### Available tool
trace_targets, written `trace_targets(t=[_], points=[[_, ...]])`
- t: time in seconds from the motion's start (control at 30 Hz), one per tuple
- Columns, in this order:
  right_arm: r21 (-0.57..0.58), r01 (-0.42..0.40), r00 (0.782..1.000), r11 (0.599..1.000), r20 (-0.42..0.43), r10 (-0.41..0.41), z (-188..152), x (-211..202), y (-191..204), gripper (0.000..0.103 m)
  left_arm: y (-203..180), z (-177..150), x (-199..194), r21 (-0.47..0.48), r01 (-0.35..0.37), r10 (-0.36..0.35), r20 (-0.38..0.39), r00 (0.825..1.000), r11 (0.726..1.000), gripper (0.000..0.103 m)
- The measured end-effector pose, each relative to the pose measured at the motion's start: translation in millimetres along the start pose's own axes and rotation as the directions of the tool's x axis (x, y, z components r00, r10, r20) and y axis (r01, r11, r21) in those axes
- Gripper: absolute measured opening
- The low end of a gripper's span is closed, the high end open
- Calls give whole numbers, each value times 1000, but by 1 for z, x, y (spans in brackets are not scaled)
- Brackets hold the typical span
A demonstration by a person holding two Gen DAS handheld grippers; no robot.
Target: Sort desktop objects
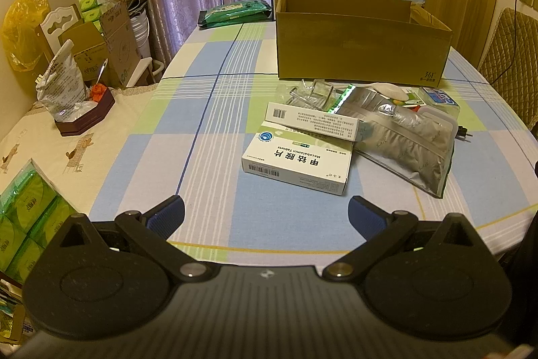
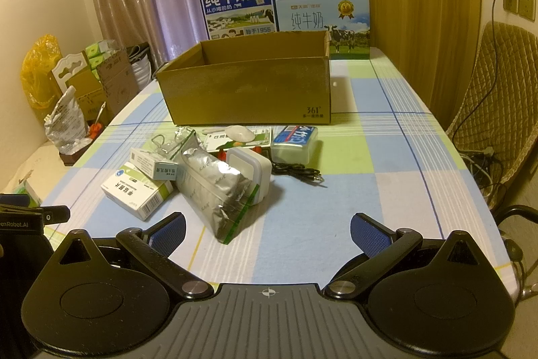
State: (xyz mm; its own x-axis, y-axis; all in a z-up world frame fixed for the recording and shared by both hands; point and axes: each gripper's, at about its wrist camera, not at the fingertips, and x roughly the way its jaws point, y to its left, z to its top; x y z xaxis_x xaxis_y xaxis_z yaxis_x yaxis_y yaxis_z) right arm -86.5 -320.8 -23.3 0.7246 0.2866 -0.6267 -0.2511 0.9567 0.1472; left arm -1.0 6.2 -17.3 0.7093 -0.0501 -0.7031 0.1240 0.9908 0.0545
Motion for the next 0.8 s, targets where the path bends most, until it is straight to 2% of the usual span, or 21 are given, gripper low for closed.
trace_targets(t=[0.2,0.3,0.5,0.8], points=[[2,-9,1000,1000,-13,9,-1,1,0,101,1,0,-1,4,3,-3,3,1000,1000,102],[8,-52,998,999,-40,52,2,2,0,101,0,1,-3,15,12,-12,3,1000,1000,102],[-14,-59,993,998,-100,57,9,12,4,101,-7,5,-2,47,45,-45,-20,999,998,102],[-29,-72,993,997,-94,69,20,16,6,101,-11,12,2,90,82,-77,-51,996,993,102]])
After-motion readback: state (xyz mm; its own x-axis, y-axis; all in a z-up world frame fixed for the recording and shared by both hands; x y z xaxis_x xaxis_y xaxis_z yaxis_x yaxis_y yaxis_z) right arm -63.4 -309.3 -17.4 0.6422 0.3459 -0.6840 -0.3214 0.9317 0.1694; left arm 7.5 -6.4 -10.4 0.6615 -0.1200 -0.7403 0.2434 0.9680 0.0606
